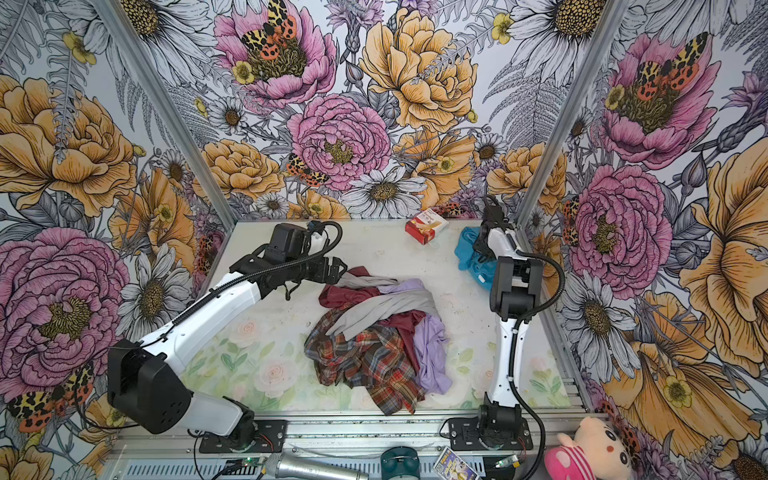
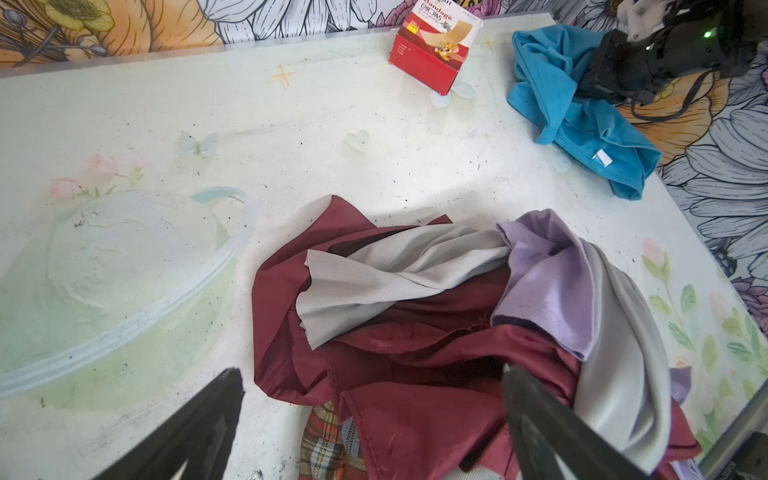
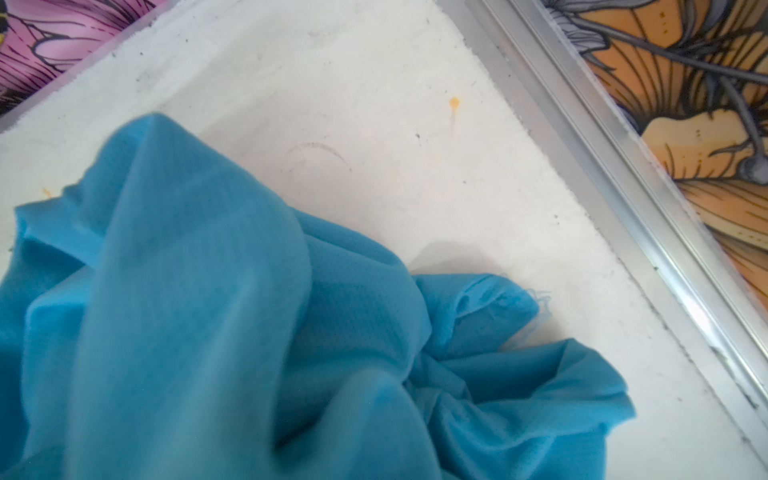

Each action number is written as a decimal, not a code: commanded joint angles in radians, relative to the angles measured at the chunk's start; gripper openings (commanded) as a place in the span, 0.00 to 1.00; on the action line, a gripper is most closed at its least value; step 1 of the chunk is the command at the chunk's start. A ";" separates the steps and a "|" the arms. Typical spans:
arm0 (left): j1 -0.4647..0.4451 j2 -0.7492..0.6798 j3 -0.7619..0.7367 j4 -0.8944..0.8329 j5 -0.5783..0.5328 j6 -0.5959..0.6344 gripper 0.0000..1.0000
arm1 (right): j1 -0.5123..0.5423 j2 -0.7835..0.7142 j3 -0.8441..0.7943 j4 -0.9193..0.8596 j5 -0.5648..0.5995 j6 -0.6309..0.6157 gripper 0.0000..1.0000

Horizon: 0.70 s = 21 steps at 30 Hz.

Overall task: Pick out a specific cloth from the pile
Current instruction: 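Lower the turquoise shirt beside the bandage box with the right gripper, then open the right gripper and lift it off the turquoise shirt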

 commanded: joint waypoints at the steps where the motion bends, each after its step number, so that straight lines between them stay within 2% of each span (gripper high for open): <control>1: 0.015 0.003 -0.001 0.010 0.019 -0.004 0.99 | 0.010 0.051 0.036 -0.061 -0.015 -0.023 0.00; 6: 0.023 0.000 0.000 0.010 0.025 0.003 0.99 | 0.011 0.048 0.046 -0.068 -0.041 -0.018 0.09; 9: 0.031 -0.009 -0.004 0.010 0.022 0.010 0.99 | 0.013 0.015 0.047 -0.068 -0.055 -0.016 0.19; 15: 0.067 -0.026 -0.017 0.032 0.020 0.008 0.99 | 0.014 -0.077 0.053 -0.066 -0.091 -0.013 0.44; 17: 0.081 -0.026 -0.019 0.038 0.013 0.004 0.99 | 0.012 -0.106 0.057 -0.066 -0.108 -0.013 0.57; 21: 0.120 -0.047 -0.029 0.056 -0.015 -0.013 0.99 | 0.013 -0.165 0.056 -0.068 -0.123 -0.013 0.76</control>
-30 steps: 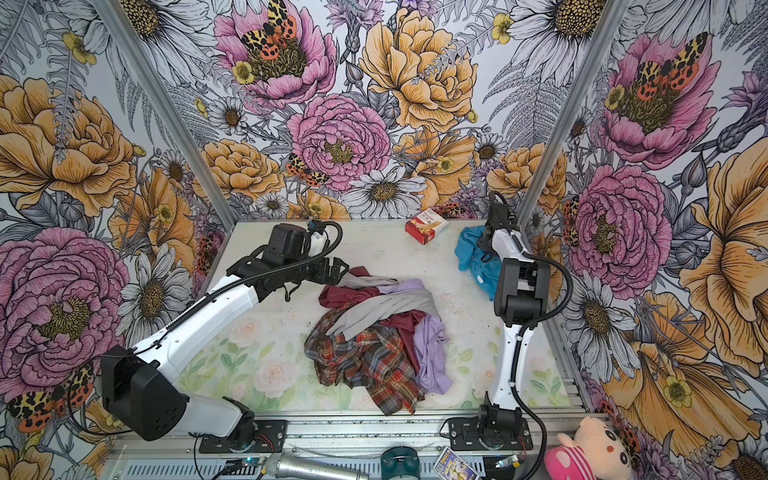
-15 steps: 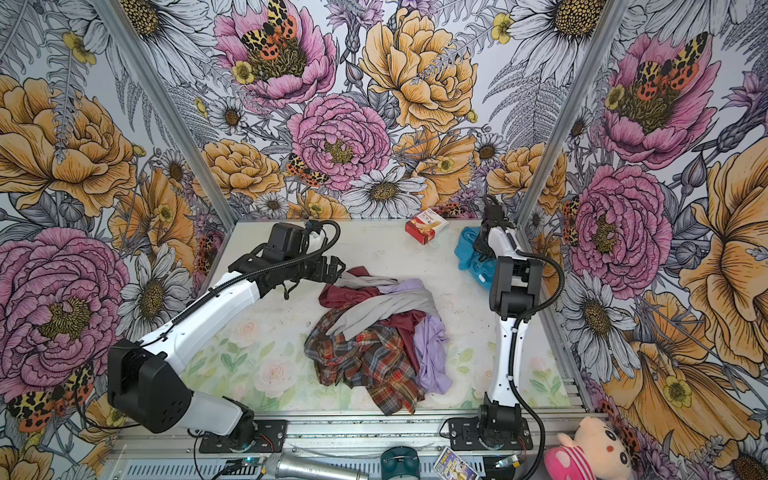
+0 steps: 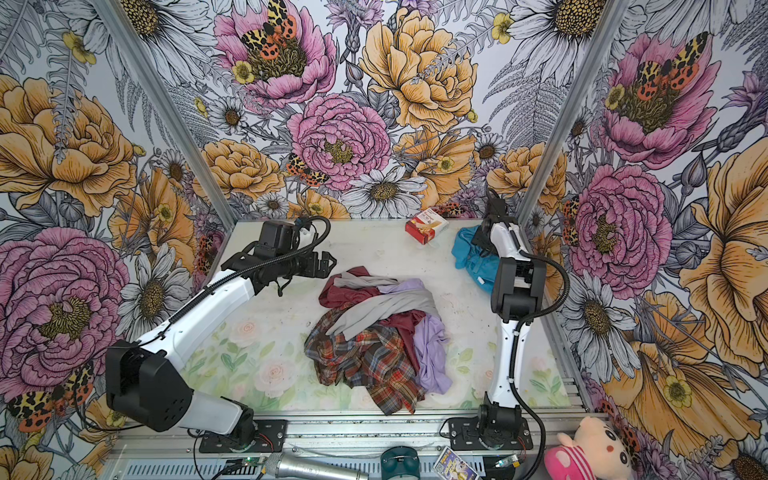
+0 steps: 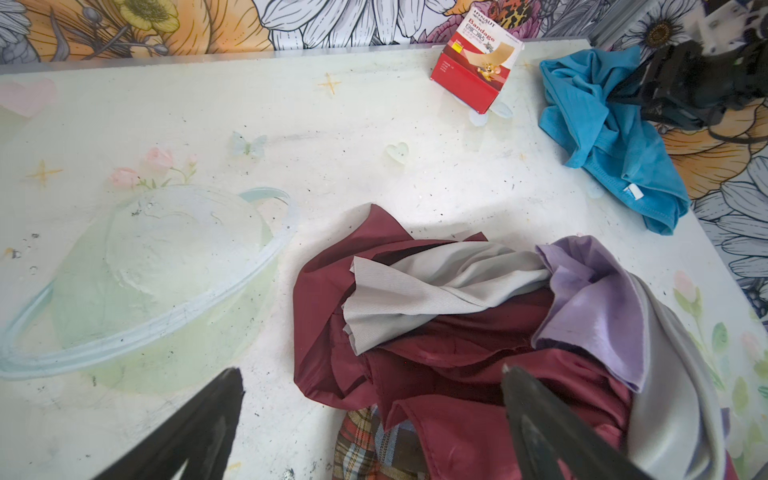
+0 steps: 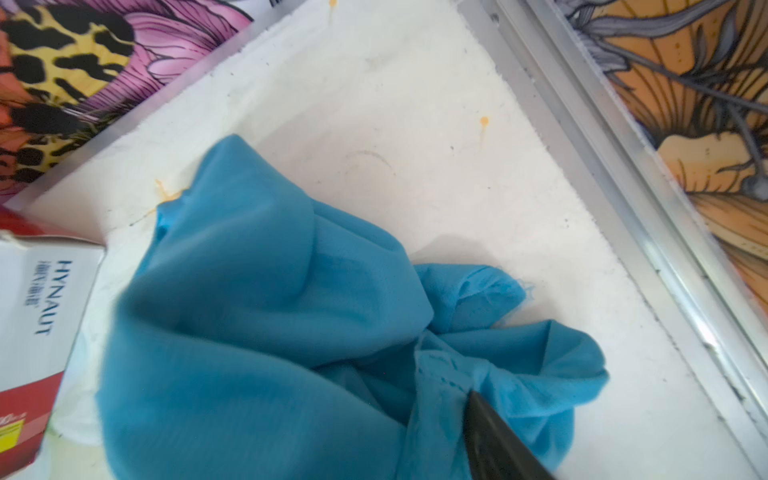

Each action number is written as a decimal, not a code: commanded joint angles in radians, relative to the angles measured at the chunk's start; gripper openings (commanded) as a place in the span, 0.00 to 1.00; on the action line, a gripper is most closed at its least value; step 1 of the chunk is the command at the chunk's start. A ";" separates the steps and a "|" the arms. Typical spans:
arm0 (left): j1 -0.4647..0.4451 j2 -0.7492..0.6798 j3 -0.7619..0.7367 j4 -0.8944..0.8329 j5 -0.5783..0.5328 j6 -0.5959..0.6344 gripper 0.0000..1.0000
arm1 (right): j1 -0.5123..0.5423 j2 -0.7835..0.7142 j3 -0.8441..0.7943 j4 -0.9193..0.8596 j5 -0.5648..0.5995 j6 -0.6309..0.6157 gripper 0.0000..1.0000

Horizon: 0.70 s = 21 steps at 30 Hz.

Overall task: Pick out a specific cloth from the pile
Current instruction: 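Open the right gripper and lift it off the turquoise shirt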

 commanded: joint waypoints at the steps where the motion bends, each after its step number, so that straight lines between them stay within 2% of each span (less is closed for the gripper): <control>1: 0.034 -0.055 -0.031 0.055 -0.031 -0.022 0.99 | 0.009 -0.112 0.022 -0.002 -0.034 0.006 0.81; 2: 0.040 -0.066 -0.040 0.070 -0.048 -0.032 0.99 | 0.008 -0.131 0.019 -0.003 -0.037 0.008 0.87; 7: 0.058 -0.118 -0.086 0.135 -0.130 -0.066 0.99 | 0.008 -0.221 -0.013 -0.010 -0.046 0.026 0.95; 16: 0.062 -0.225 -0.219 0.297 -0.243 -0.056 0.99 | 0.013 -0.364 -0.071 -0.022 -0.056 0.017 0.96; 21: 0.062 -0.292 -0.334 0.444 -0.367 -0.035 0.99 | 0.030 -0.471 -0.149 -0.013 -0.035 -0.024 0.96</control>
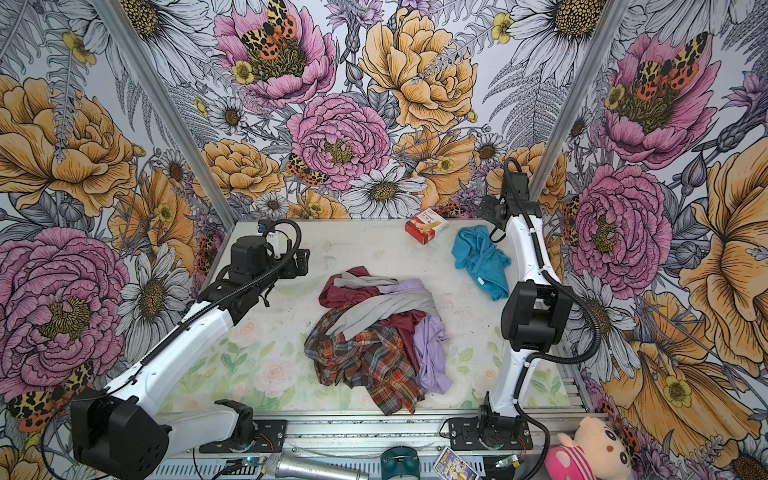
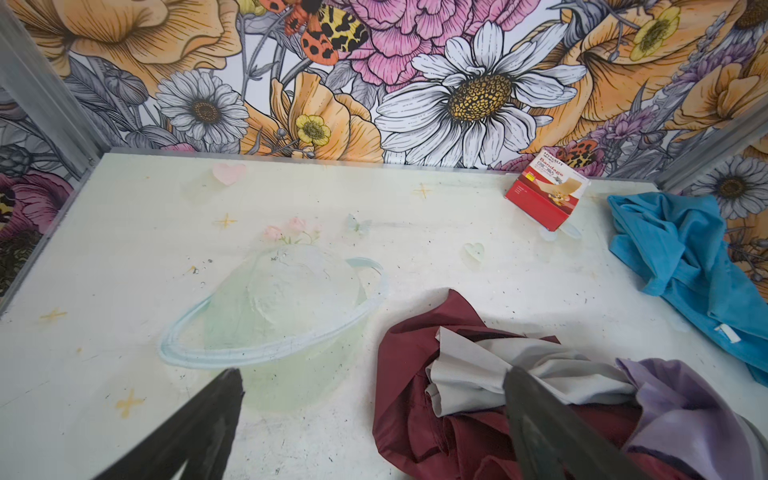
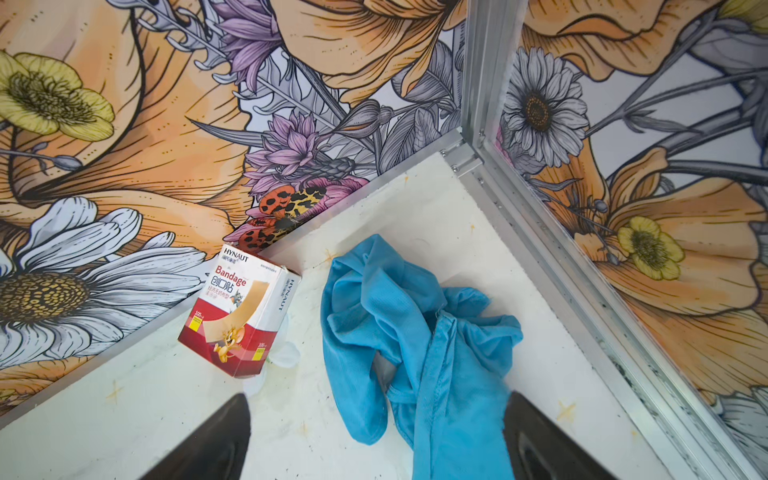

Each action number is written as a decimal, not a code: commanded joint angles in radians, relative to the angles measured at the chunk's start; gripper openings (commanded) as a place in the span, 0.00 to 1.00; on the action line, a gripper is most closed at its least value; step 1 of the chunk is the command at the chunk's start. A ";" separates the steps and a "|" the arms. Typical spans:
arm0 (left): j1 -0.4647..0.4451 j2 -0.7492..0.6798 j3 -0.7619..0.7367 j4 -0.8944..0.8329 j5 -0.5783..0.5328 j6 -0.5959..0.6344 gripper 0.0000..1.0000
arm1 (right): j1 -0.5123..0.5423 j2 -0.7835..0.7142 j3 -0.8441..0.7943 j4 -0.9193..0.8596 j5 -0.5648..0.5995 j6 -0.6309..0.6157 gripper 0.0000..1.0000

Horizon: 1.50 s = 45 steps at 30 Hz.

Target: Pick out a specific cloth from the pile

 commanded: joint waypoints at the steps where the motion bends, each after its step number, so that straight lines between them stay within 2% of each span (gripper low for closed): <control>1: 0.010 -0.042 -0.061 0.152 -0.137 0.022 0.99 | 0.023 -0.106 -0.062 0.008 0.015 -0.041 0.96; 11: 0.080 -0.087 -0.198 0.312 -0.294 0.034 0.99 | 0.072 -0.534 -0.599 0.427 0.069 -0.142 0.99; 16: 0.133 -0.078 -0.271 0.405 -0.292 0.057 0.99 | 0.107 -0.719 -0.858 0.630 0.110 -0.174 0.99; 21: 0.196 0.001 -0.297 0.441 -0.277 0.071 0.99 | 0.125 -0.873 -1.109 0.834 0.131 -0.185 0.99; 23: 0.218 0.040 -0.313 0.473 -0.305 0.072 0.99 | 0.125 -0.913 -1.192 0.894 0.134 -0.189 0.99; 30: 0.239 0.121 -0.411 0.677 -0.317 0.116 0.99 | 0.125 -0.931 -1.333 0.974 0.154 -0.231 0.99; 36: 0.232 0.181 -0.435 0.748 -0.376 0.154 0.99 | 0.125 -0.910 -1.427 1.054 0.194 -0.260 0.99; 45: 0.192 0.248 -0.536 1.003 -0.347 0.192 0.99 | 0.125 -0.780 -1.578 1.320 0.197 -0.274 0.99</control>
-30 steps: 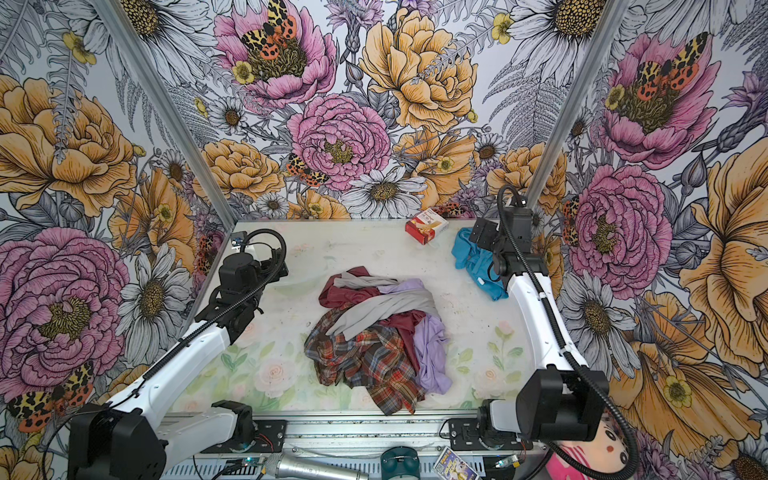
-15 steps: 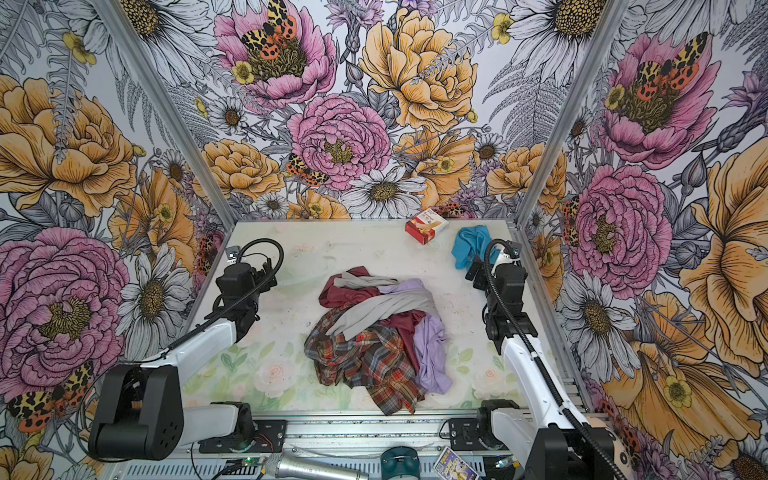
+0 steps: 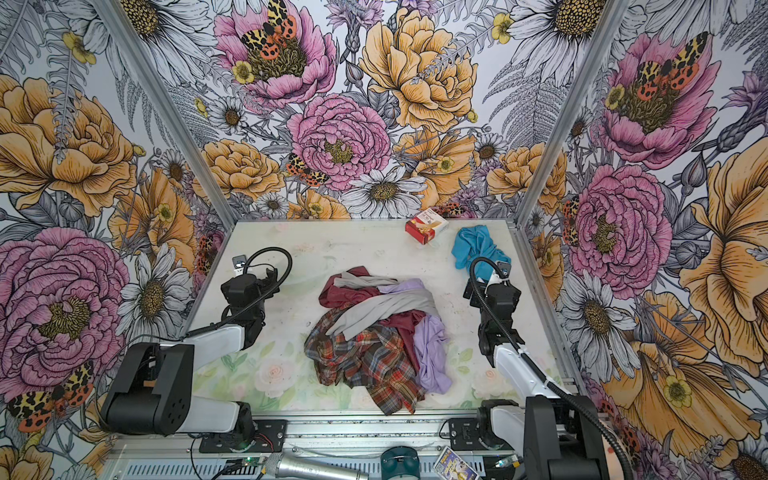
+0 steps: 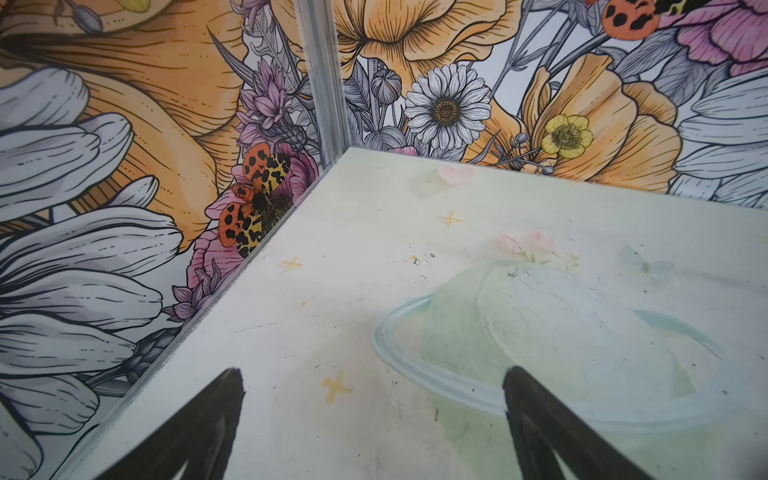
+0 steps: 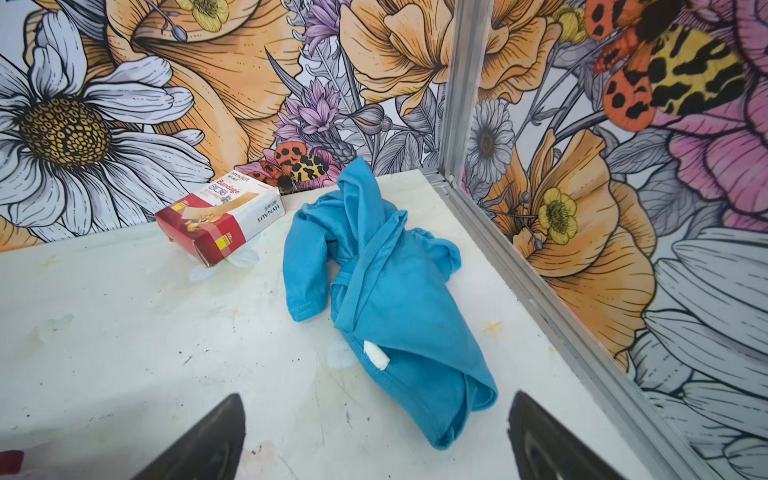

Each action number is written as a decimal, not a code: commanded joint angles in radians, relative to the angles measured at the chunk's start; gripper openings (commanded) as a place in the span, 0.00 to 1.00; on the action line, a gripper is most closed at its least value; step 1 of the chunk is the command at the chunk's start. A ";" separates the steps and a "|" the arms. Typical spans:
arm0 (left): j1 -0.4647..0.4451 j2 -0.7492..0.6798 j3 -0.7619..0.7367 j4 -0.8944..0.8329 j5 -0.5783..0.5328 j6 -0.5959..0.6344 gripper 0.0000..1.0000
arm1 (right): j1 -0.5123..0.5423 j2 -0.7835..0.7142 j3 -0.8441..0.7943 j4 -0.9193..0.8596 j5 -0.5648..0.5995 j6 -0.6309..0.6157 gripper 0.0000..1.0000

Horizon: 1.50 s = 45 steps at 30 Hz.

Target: Pick out a specific cloth from the pile

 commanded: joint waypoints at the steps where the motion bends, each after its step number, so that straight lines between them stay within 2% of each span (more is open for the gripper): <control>1: -0.030 0.041 -0.052 0.200 -0.007 0.047 0.99 | 0.001 0.030 -0.041 0.167 0.018 -0.016 0.99; 3: -0.049 0.084 -0.081 0.310 -0.003 0.074 0.99 | 0.002 0.048 -0.055 0.212 0.015 -0.027 0.99; 6: -0.041 0.075 -0.072 0.274 0.016 0.067 0.99 | 0.001 0.081 -0.082 0.299 0.015 -0.041 0.99; 11: 0.011 0.081 -0.094 0.307 0.168 0.053 0.99 | 0.003 0.150 -0.130 0.468 0.001 -0.069 0.99; 13: 0.016 0.130 -0.127 0.413 0.238 0.075 0.99 | 0.003 0.153 -0.141 0.490 0.009 -0.070 0.99; 19: 0.033 0.123 -0.110 0.362 0.255 0.062 0.99 | 0.002 0.154 -0.149 0.509 0.011 -0.074 0.99; 20: 0.039 0.128 -0.108 0.368 0.293 0.057 0.99 | 0.003 0.163 -0.150 0.521 0.007 -0.081 0.99; 26: 0.042 0.130 -0.108 0.369 0.298 0.058 0.99 | 0.020 0.382 -0.203 0.854 -0.030 -0.132 0.99; 30: 0.044 0.129 -0.104 0.363 0.301 0.056 0.99 | 0.080 0.431 -0.175 0.857 -0.016 -0.201 1.00; 33: 0.051 0.129 -0.101 0.355 0.315 0.052 0.99 | 0.083 0.413 -0.109 0.711 0.015 -0.191 0.99; 35: 0.055 0.129 -0.098 0.350 0.323 0.049 0.99 | 0.044 0.412 -0.021 0.534 -0.037 -0.158 0.99; 36: 0.056 0.128 -0.099 0.350 0.323 0.050 0.99 | -0.006 0.410 0.021 0.448 -0.131 -0.125 0.99; 37: 0.056 0.129 -0.098 0.350 0.323 0.050 0.99 | -0.035 0.414 0.014 0.465 -0.178 -0.109 1.00; 45: 0.032 0.130 -0.117 0.387 0.270 0.059 0.99 | -0.021 0.408 0.006 0.477 -0.157 -0.118 0.99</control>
